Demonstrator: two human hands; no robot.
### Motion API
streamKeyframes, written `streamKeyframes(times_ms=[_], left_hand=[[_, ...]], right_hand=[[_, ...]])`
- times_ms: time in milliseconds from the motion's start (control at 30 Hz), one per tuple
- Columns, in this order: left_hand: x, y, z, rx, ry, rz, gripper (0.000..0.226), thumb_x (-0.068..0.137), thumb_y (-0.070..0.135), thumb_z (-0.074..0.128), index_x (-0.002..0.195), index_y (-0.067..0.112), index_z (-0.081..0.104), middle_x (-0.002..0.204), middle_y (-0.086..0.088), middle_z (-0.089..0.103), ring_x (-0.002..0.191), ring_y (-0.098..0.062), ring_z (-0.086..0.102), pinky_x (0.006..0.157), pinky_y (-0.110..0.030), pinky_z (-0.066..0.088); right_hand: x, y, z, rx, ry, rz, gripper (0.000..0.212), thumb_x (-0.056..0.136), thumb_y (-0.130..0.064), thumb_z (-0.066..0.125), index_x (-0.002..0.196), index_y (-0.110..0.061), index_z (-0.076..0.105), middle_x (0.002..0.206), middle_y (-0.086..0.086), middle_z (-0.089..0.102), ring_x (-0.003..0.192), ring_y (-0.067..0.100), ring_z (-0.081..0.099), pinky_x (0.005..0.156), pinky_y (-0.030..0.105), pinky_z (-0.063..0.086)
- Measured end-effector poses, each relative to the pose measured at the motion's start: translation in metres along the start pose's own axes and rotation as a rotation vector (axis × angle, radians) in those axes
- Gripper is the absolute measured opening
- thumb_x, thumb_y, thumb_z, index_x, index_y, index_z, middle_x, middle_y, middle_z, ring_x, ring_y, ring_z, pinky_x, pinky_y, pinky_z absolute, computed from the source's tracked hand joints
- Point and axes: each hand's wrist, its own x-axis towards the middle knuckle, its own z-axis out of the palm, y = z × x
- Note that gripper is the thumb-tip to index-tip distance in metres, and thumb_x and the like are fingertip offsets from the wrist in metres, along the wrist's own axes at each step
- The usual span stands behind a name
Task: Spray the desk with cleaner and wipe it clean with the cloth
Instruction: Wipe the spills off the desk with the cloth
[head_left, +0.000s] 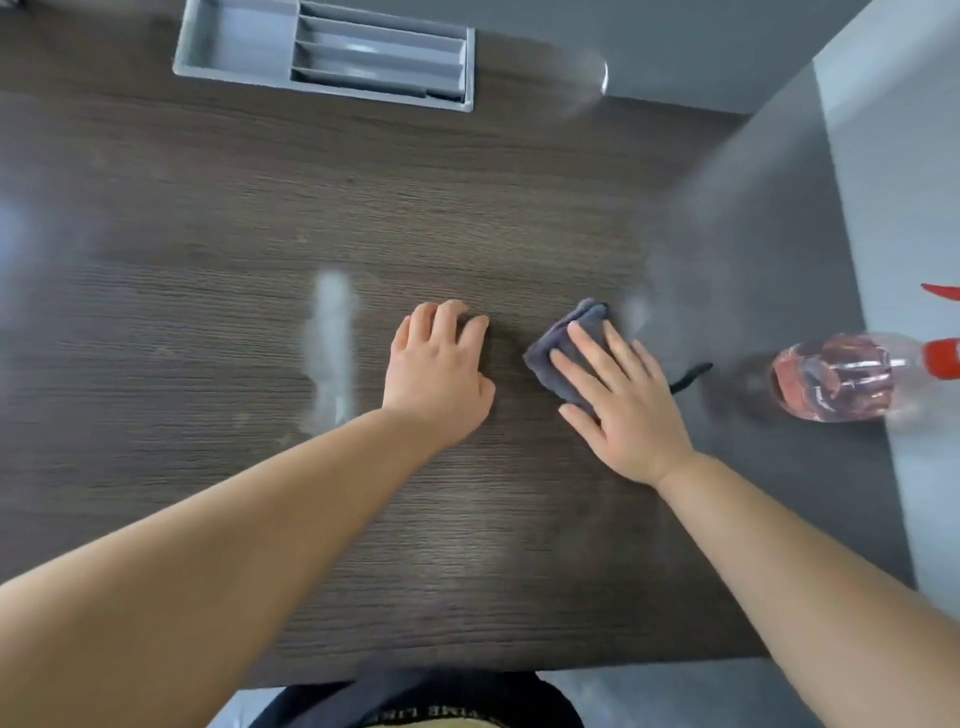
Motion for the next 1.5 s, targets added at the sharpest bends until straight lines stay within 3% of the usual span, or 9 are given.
streamKeyframes(times_ms=[167, 400, 467, 600, 833, 1067, 1267, 1400, 1500], left_hand=[[-0.013, 0.003, 0.005, -0.002, -0.009, 0.015, 0.058, 0.088, 0.031, 0.047, 0.143, 0.02, 0.03, 0.145, -0.002, 0.026, 0.134, -0.027, 0.019, 0.114, -0.037, 0.017], [-0.049, 0.004, 0.014, 0.003, -0.043, 0.103, 0.058, 0.088, 0.032, 0.048, 0.142, 0.021, 0.032, 0.145, -0.001, 0.028, 0.134, -0.026, 0.022, 0.112, -0.037, 0.018], [-0.057, 0.005, 0.017, 0.021, -0.066, 0.135, 0.058, 0.088, 0.032, 0.046, 0.143, 0.022, 0.03, 0.146, 0.0, 0.026, 0.134, -0.026, 0.021, 0.113, -0.038, 0.017], [-0.069, 0.006, 0.024, 0.025, -0.083, 0.141, 0.058, 0.089, 0.032, 0.046, 0.144, 0.022, 0.029, 0.146, -0.001, 0.025, 0.135, -0.025, 0.02, 0.113, -0.037, 0.017], [-0.087, -0.001, 0.027, 0.005, -0.105, 0.148, 0.058, 0.088, 0.029, 0.048, 0.143, 0.021, 0.032, 0.146, -0.002, 0.027, 0.135, -0.026, 0.02, 0.112, -0.037, 0.019], [-0.099, 0.011, 0.03, -0.008, -0.159, 0.174, 0.056, 0.09, 0.031, 0.046, 0.143, 0.022, 0.031, 0.145, -0.002, 0.027, 0.135, -0.026, 0.019, 0.115, -0.04, 0.016], [-0.103, 0.01, 0.026, -0.049, -0.183, 0.16, 0.055, 0.089, 0.025, 0.046, 0.142, 0.024, 0.033, 0.142, 0.001, 0.033, 0.133, -0.025, 0.022, 0.111, -0.038, 0.021], [-0.108, 0.021, 0.027, -0.043, -0.216, 0.219, 0.049, 0.09, 0.026, 0.045, 0.139, 0.027, 0.039, 0.141, 0.003, 0.036, 0.133, -0.024, 0.023, 0.113, -0.041, 0.02], [-0.104, 0.042, 0.03, -0.106, -0.22, 0.214, 0.046, 0.091, 0.035, 0.047, 0.136, 0.028, 0.043, 0.139, 0.004, 0.039, 0.132, -0.022, 0.024, 0.11, -0.039, 0.023]], right_hand=[[0.062, -0.017, -0.003, 0.132, 0.03, 0.773, 0.056, 0.1, -0.046, 0.027, 0.152, -0.028, 0.014, 0.161, 0.0, 0.0, 0.146, 0.031, 0.004, 0.116, 0.051, 0.009], [-0.081, -0.073, 0.008, 0.031, 0.007, 0.21, 0.054, 0.095, -0.049, 0.033, 0.144, -0.026, 0.033, 0.154, 0.005, 0.029, 0.14, 0.035, 0.028, 0.108, 0.055, 0.03], [-0.08, -0.044, 0.009, -0.004, 0.043, 0.315, 0.055, 0.095, -0.049, 0.03, 0.143, -0.023, 0.036, 0.153, 0.008, 0.031, 0.137, 0.038, 0.031, 0.106, 0.056, 0.032], [-0.028, -0.057, 0.008, 0.085, 0.094, 0.908, 0.062, 0.095, -0.052, 0.02, 0.15, -0.023, 0.024, 0.159, 0.006, 0.012, 0.143, 0.037, 0.015, 0.113, 0.054, 0.016], [-0.131, -0.123, 0.018, 0.042, 0.051, 0.171, 0.051, 0.096, -0.046, 0.037, 0.144, -0.026, 0.038, 0.154, 0.003, 0.029, 0.14, 0.033, 0.03, 0.109, 0.053, 0.028], [-0.093, -0.112, 0.014, 0.082, 0.088, 0.905, 0.058, 0.096, -0.046, 0.037, 0.148, -0.022, 0.03, 0.158, 0.008, 0.018, 0.141, 0.04, 0.021, 0.11, 0.056, 0.02], [-0.139, -0.124, 0.021, 0.039, 0.056, 0.028, 0.055, 0.091, -0.046, 0.045, 0.142, -0.027, 0.037, 0.153, 0.004, 0.032, 0.139, 0.035, 0.029, 0.11, 0.051, 0.026], [-0.156, -0.103, 0.008, 0.208, 0.055, 0.174, 0.053, 0.089, -0.045, 0.046, 0.139, -0.027, 0.043, 0.152, 0.003, 0.034, 0.14, 0.03, 0.028, 0.11, 0.05, 0.029], [-0.15, -0.107, -0.012, 0.495, 0.248, 0.411, 0.049, 0.088, -0.037, 0.055, 0.132, -0.014, 0.055, 0.143, 0.007, 0.046, 0.132, 0.029, 0.041, 0.108, 0.042, 0.034]])
